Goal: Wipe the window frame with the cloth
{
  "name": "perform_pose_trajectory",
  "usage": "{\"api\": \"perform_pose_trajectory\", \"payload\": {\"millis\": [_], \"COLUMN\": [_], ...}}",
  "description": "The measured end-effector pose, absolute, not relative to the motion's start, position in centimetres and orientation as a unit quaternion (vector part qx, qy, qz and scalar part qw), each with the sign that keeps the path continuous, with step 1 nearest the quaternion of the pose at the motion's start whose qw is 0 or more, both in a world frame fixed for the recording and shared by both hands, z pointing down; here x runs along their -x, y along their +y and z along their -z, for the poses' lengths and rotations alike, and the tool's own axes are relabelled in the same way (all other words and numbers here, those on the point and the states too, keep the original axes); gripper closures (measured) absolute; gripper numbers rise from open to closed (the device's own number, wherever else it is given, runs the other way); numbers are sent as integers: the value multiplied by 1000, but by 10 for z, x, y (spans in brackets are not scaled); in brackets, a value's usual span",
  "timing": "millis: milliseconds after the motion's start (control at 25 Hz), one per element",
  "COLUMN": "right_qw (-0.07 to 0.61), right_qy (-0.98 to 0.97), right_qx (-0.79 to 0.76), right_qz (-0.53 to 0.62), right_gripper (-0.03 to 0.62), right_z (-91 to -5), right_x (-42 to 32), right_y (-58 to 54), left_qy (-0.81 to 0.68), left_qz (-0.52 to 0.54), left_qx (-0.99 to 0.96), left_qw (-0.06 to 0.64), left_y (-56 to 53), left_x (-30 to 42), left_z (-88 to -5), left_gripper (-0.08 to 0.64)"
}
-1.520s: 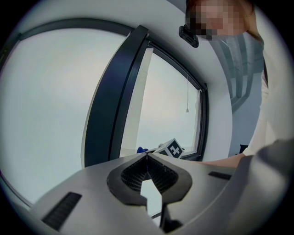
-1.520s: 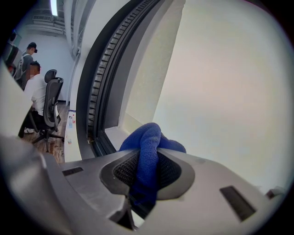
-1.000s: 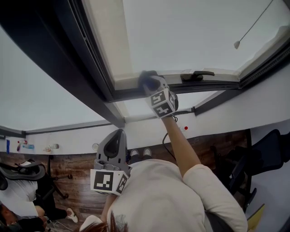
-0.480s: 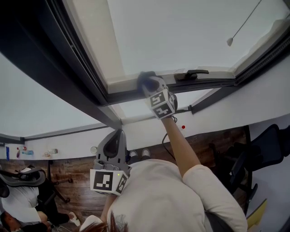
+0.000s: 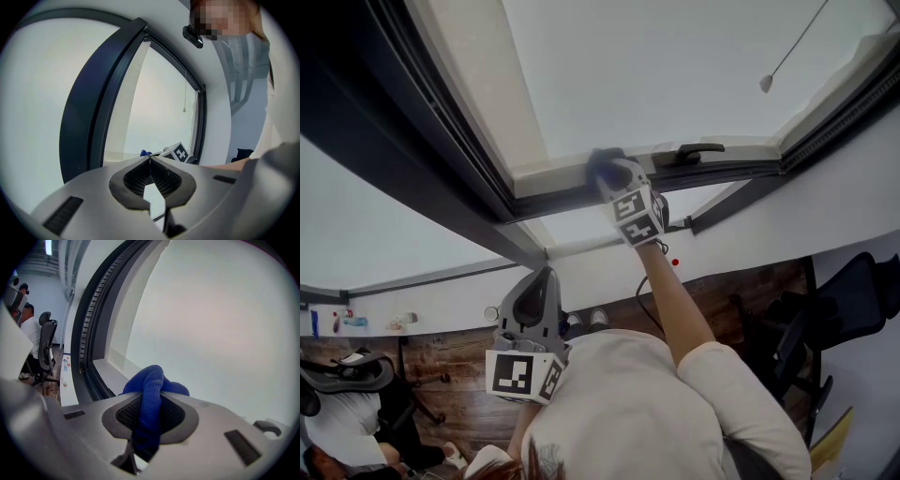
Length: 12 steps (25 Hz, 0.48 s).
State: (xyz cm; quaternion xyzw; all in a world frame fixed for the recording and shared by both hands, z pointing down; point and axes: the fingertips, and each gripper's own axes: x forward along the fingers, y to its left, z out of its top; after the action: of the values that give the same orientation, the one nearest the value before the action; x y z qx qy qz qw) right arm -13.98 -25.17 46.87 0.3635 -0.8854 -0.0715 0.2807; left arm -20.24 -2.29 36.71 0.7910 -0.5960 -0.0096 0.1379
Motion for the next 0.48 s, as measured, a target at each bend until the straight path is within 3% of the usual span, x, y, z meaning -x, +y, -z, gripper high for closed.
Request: {"api": "perform_pose_trajectory", "payload": {"millis": [480], "right_qw": [281], "right_qy": [-879], "right_qx": [-380], "right_qz": [67], "right_gripper": [509], "right_z": [-469], "right_x": [115], "right_y": [-261], "left_qy": [-588], "left_qz": [9], "left_qx": [-796], "left_qw": [140], "left_y": [-30], "left_x": [190], "left_z": [-369], "left_gripper": [551]}}
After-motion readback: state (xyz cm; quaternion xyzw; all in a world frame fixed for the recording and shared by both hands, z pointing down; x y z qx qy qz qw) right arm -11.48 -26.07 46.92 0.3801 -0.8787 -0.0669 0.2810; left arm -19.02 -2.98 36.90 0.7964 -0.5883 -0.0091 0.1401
